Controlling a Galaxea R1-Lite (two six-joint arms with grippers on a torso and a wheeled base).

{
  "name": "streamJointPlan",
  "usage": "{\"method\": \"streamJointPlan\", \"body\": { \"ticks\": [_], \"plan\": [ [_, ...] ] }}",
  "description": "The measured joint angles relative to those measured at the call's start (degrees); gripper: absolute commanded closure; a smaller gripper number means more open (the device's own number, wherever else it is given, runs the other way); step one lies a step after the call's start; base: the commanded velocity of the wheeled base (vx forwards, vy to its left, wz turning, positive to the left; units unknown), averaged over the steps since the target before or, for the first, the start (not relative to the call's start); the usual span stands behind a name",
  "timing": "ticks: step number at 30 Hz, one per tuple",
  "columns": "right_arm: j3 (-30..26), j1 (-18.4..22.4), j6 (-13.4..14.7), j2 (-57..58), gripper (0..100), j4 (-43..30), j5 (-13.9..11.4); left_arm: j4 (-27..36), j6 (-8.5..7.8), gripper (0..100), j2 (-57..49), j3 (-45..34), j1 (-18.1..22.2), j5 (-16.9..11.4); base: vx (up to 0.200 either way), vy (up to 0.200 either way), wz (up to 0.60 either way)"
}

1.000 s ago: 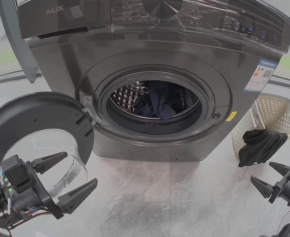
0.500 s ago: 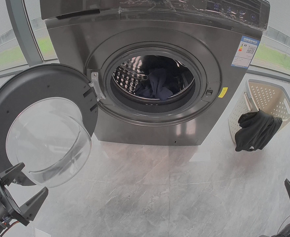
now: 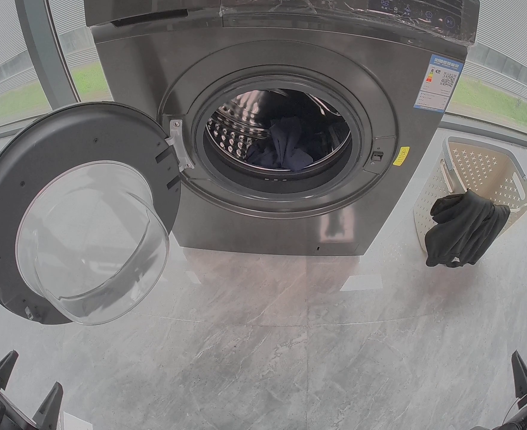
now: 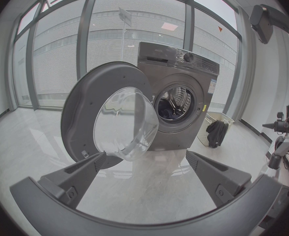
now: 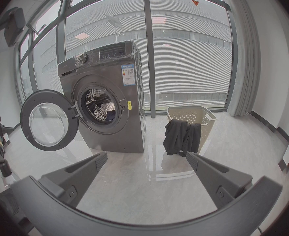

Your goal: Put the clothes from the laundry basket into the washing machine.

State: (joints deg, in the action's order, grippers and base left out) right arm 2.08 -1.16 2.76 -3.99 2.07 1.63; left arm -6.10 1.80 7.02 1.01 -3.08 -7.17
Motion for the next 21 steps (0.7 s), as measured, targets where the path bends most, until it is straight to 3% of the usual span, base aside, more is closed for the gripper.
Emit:
{"method": "streamJointPlan", "body": {
  "ticks": [3,5,12,16,21],
  "plan": [
    [-0.72,0.67,-0.11,1.49,0,-0.77,0.26,1.89,1.5,0,-2.91,0.0,2.1,0.0,0.0,0.0,0.0],
    [-0.88,0.94,-0.16,2.08,0,-0.84,0.33,2.51,1.52,0,-4.07,0.0,2.71,0.79,0.0,0.0,0.0],
    [-1.05,1.23,-0.35,3.05,0,-0.9,0.39,5.28,-0.79,0,-5.92,0.0,3.24,8.84,0.0,0.0,0.0],
    [-1.07,1.26,-0.71,3.24,0,-0.93,0.33,6.39,-2.16,0,-6.25,0.0,3.18,8.45,0.0,0.0,0.0],
    [-1.07,1.18,-1.34,3.3,0,-1.37,-0.63,6.45,-1.15,0,-6.4,0.0,3.08,8.42,0.0,-0.2,0.0]
  ]
}}
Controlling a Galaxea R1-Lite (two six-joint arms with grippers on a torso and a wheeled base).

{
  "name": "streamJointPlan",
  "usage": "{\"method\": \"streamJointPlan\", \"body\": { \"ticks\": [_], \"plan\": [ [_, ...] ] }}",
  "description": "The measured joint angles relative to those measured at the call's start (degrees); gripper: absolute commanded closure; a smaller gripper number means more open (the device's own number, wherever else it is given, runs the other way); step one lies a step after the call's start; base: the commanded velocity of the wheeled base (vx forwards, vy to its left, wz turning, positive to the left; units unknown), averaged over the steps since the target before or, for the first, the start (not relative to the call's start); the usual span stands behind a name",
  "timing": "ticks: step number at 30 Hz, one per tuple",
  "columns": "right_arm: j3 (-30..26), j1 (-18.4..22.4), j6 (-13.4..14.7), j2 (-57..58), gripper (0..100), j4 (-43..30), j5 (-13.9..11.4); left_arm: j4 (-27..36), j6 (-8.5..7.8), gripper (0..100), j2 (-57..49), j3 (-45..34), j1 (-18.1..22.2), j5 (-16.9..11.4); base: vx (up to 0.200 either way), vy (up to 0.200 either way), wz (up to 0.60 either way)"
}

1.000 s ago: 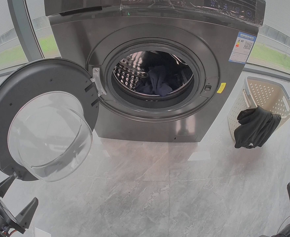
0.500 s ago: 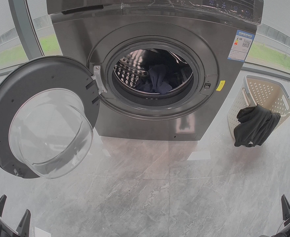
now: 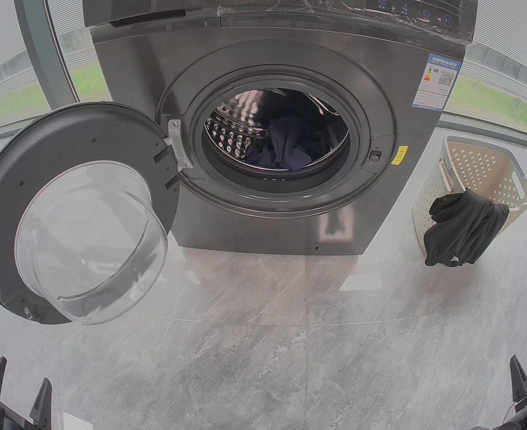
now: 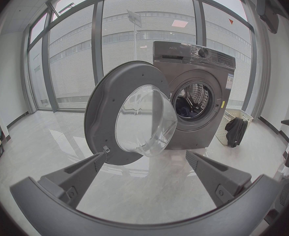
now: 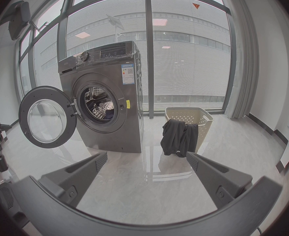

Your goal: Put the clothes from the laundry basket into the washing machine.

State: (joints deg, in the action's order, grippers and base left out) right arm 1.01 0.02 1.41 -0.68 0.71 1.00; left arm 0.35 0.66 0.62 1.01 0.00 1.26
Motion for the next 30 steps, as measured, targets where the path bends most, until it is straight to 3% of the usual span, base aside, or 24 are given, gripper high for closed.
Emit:
{"method": "streamJointPlan", "body": {
  "ticks": [30],
  "plan": [
    [-0.02,-0.02,-0.02,-0.05,0,-0.09,-0.11,0.11,0.21,0,0.01,-0.02,0.0,-0.39,0.0,-0.2,0.0]
  ]
}}
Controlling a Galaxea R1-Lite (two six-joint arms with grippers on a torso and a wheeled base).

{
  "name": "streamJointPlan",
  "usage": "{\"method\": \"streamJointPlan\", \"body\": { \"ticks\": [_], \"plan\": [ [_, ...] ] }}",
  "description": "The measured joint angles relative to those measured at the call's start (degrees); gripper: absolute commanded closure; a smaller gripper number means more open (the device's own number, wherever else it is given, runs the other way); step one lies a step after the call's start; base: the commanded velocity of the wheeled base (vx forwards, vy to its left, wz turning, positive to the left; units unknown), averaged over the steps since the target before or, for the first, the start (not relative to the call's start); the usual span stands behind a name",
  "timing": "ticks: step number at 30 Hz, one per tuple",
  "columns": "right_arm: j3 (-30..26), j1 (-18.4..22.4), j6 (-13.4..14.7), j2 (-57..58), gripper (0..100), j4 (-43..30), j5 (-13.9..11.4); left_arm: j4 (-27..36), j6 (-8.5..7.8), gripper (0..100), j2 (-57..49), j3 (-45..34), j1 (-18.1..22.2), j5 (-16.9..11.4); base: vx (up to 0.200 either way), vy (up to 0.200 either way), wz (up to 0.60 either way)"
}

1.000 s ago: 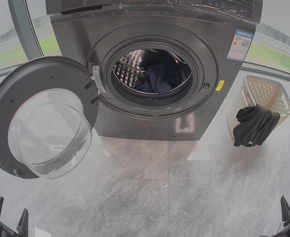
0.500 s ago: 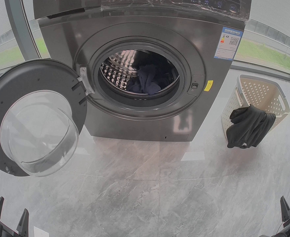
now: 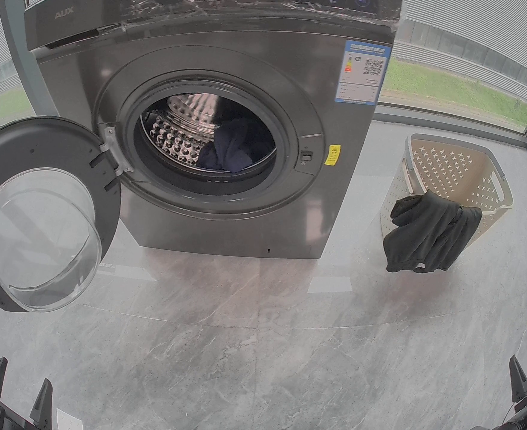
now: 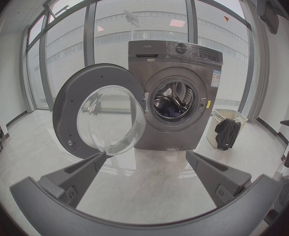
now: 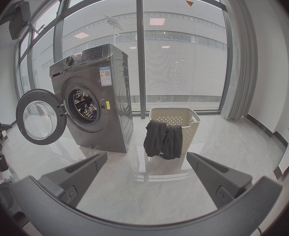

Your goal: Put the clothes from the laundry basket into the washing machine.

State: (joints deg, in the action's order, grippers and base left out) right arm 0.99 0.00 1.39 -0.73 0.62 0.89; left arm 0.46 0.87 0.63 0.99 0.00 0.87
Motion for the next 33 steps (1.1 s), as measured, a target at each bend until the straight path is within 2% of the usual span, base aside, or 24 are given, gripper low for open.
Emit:
{"method": "streamJointPlan", "body": {
  "ticks": [9,33],
  "plan": [
    [0.02,0.0,0.02,-0.01,0,-0.05,0.0,-0.02,0.57,0,0.02,0.02,-0.02,0.02,0.0,-0.2,0.0],
    [0.02,0.0,0.02,-0.09,0,-0.02,0.0,-0.04,0.39,0,0.16,0.02,0.0,0.0,0.0,-0.2,0.0]
  ]
}}
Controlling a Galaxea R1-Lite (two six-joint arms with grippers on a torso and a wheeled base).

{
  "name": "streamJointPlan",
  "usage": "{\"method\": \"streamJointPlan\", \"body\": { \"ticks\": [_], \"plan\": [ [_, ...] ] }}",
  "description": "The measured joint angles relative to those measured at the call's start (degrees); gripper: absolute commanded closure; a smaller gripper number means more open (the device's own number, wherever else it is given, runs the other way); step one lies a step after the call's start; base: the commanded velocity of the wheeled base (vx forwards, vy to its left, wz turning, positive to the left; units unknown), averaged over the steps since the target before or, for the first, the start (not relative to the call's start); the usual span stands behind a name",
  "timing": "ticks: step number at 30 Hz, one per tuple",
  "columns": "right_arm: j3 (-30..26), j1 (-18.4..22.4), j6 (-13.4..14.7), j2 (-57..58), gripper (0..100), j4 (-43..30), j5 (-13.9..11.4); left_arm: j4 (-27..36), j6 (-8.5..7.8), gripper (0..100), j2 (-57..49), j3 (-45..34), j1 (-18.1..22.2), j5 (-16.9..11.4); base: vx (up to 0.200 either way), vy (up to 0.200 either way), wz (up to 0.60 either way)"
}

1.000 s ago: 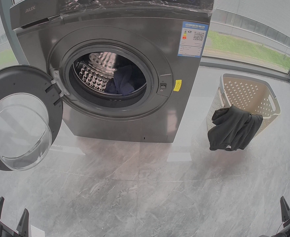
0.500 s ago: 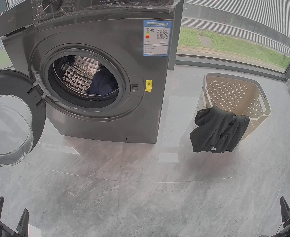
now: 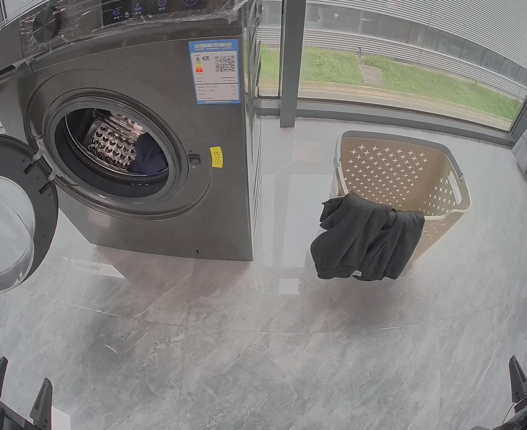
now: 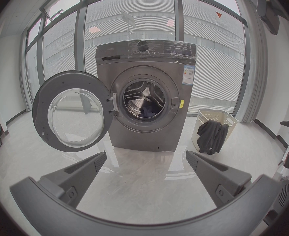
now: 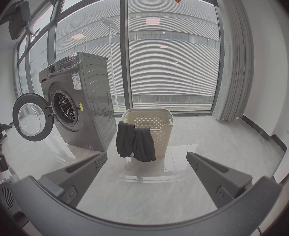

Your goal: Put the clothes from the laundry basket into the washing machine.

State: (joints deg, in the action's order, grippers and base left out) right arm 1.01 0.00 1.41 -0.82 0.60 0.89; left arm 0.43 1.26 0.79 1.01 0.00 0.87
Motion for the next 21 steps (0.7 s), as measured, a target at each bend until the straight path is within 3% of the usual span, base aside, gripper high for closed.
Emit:
{"method": "streamJointPlan", "body": {
  "ticks": [7,16,21],
  "plan": [
    [0.0,0.0,0.0,-0.02,0,0.0,0.0,0.04,-0.09,0,0.02,0.0,0.0,0.02,0.0,-0.2,0.0],
    [0.0,0.0,0.0,-0.04,0,0.0,0.0,-0.16,-1.01,0,0.02,0.0,0.0,0.3,0.0,0.0,0.0],
    [0.0,0.02,-0.07,-0.04,0,-0.02,-0.02,-0.16,-1.28,0,0.05,0.0,0.05,0.33,0.0,-0.2,0.0]
  ]
}}
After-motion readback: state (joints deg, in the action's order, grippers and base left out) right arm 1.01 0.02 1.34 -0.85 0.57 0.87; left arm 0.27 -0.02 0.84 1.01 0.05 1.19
